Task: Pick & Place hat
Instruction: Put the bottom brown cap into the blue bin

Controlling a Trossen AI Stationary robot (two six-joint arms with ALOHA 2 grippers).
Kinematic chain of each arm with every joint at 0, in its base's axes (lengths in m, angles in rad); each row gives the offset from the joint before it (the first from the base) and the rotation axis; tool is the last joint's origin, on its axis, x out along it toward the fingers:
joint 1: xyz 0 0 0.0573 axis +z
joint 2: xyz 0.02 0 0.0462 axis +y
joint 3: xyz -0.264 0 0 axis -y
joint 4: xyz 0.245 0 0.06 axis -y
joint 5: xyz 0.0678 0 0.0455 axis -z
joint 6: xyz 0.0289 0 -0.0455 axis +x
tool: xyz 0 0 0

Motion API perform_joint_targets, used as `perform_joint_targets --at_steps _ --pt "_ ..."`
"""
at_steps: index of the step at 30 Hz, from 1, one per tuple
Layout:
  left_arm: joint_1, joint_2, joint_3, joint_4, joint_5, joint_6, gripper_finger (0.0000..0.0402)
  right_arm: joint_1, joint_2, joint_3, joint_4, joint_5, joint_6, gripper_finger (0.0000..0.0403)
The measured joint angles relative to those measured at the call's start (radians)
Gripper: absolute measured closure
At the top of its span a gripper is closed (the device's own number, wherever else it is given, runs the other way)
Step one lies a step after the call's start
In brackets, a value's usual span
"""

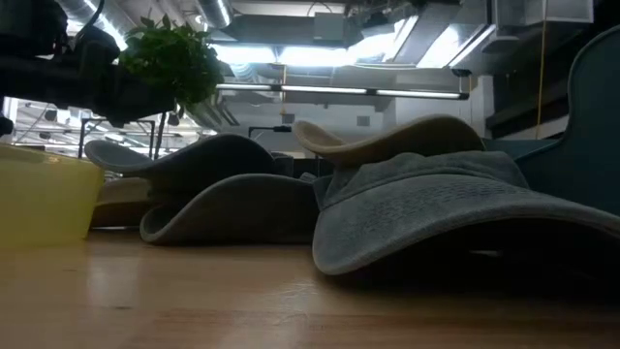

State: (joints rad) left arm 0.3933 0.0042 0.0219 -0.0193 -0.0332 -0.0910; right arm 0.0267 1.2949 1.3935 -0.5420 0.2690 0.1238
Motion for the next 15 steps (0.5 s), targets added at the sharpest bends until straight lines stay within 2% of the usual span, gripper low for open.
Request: perform_joint_targets --at_steps 5,8,12,15 --pt "0.000 0.000 0.000 0.000 0.000 0.000 0.0252 0.054 0.136 0.196 -0.157 -0.001 0.001 0.0233" --pt "0.000 0.000 0.000 0.000 0.000 0.000 0.0253 0.081 0.176 0.279 -0.238 -0.023 0.087 0.0233" --pt "0.000 0.000 0.000 0.000 0.000 0.000 0.0251 0.122 0.185 0.325 -0.317 -0.074 0.237 0.0233" --pt "0.000 0.000 0.000 0.000 0.000 0.000 0.0249 0.143 0.180 0.330 -0.348 -0.181 0.153 0.0233"
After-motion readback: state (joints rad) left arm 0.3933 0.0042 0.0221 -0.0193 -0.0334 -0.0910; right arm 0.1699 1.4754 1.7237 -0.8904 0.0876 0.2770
